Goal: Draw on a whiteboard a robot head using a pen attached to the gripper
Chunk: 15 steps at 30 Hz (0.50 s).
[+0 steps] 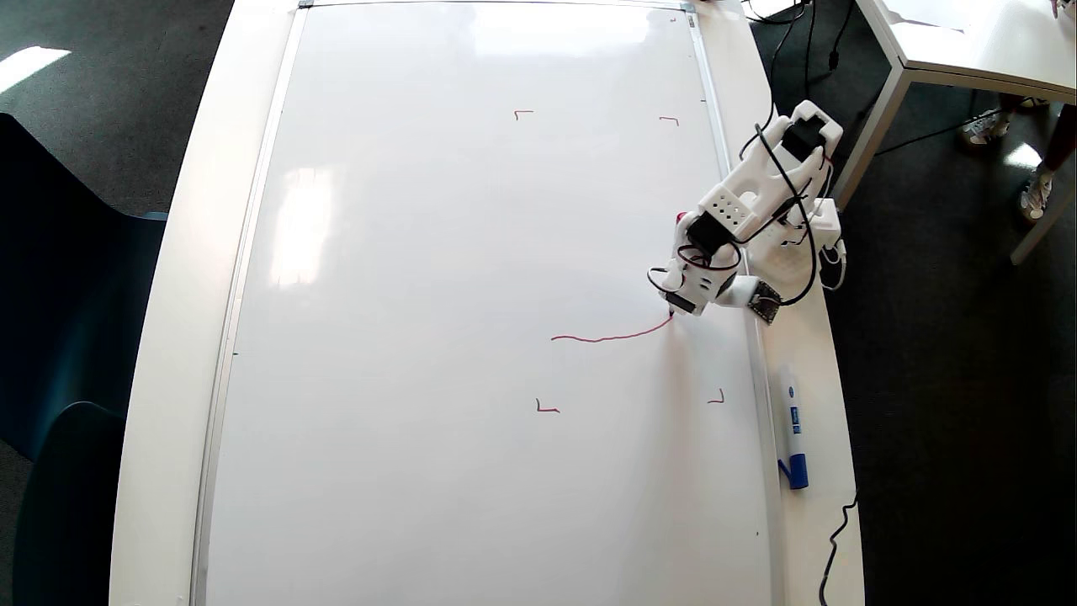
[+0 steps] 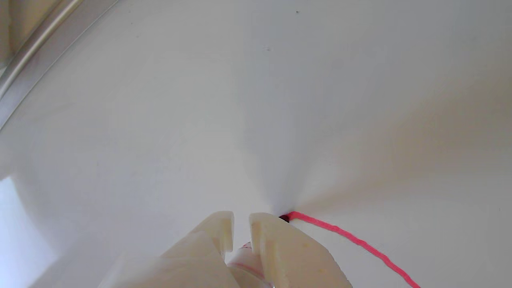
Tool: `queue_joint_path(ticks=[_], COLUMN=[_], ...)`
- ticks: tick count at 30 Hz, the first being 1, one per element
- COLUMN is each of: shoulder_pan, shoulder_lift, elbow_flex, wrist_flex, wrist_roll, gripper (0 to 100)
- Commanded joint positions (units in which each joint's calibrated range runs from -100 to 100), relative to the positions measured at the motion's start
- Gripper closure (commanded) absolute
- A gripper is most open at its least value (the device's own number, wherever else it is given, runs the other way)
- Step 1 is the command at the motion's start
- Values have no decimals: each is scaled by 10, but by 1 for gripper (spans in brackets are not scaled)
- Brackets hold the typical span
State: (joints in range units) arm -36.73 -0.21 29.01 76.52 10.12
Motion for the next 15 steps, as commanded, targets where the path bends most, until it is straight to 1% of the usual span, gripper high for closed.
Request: queue_joint_path(ticks=[1, 15], shoulder_pan=[17, 118], shoulder_lift=[-17, -25], elbow_flex=[24, 24], wrist_flex=[-2, 6], wrist_roll=[10, 78], gripper=[99, 99])
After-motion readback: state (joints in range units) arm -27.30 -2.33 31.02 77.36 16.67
